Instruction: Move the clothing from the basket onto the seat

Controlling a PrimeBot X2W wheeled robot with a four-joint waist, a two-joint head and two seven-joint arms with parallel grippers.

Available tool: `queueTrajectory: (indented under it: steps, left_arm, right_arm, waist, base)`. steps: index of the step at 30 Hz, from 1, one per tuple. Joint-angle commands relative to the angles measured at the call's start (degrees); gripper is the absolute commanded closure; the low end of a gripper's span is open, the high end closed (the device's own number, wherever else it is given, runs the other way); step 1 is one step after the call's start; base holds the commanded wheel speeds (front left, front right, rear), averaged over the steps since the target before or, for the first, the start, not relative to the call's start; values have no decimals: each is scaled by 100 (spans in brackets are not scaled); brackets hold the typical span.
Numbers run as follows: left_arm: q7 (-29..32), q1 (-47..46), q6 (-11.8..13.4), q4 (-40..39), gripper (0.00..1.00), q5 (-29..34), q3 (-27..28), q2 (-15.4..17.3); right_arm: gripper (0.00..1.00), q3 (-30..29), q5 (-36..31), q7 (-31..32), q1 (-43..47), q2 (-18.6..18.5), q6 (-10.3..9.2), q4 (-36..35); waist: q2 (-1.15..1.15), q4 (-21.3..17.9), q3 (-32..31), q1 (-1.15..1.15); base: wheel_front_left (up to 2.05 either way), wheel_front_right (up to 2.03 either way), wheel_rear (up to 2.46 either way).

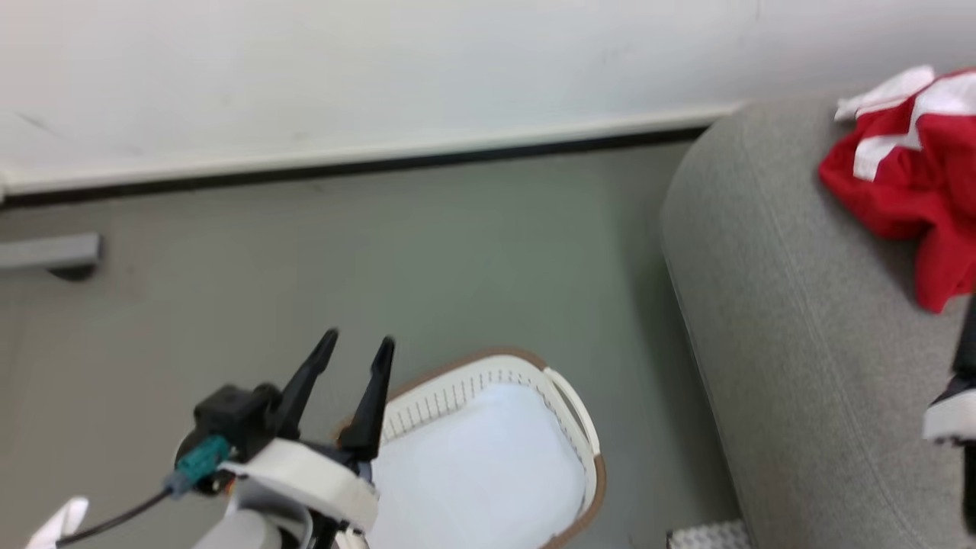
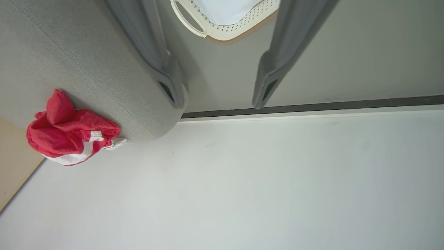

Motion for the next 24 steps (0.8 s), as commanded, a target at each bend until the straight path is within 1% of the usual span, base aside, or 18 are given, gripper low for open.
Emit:
queueTrajectory:
  steps: [1,4,6,9,13,17,21,24]
  left_arm:
    - [-34,166,50,44,0,37,58,-22]
    - [-39,444,146,141,0,154,207,-89]
    - [-42,651,214,144,0,272,414,-179]
    - [-43,1020,178,135,0,362,763,-332]
    - [-42,1383,52,200,0,571,1163,-471]
    - [-41,1646,-72,362,0,885,1529,-616]
    - [-42,1832,-346,514,0,1176,1861,-810]
    - [-42,1930,-570,537,0,1410,2106,-929]
  right_arm:
    - [0,143,93,3,244,29,-14,-146]
    - [0,529,256,4,738,70,-13,-472]
    - [0,788,293,4,1026,90,-13,-647]
    - [0,1186,268,3,1399,102,-13,-811]
    - [0,1495,357,3,1685,174,-13,-993]
    - [0,1715,410,3,1896,204,-13,-1005]
    - [0,1895,327,3,2063,220,-14,-894]
    - [0,2032,435,4,2165,230,-13,-776]
  waist:
    - [0,150,-366,2]
    - [0,329,-663,2]
    - [0,439,-844,2]
    - [0,591,-1087,2]
    - [0,810,-1238,2]
    - [0,983,-1354,2]
    - [0,1080,-1423,2]
    - [0,1103,-1465,2]
  base:
    - [0,0,0]
    - [0,0,0]
    - [0,0,0]
    - [0,0,0]
    - [0,0,0]
    - [0,0,0]
    - [0,0,0]
    - [0,0,0]
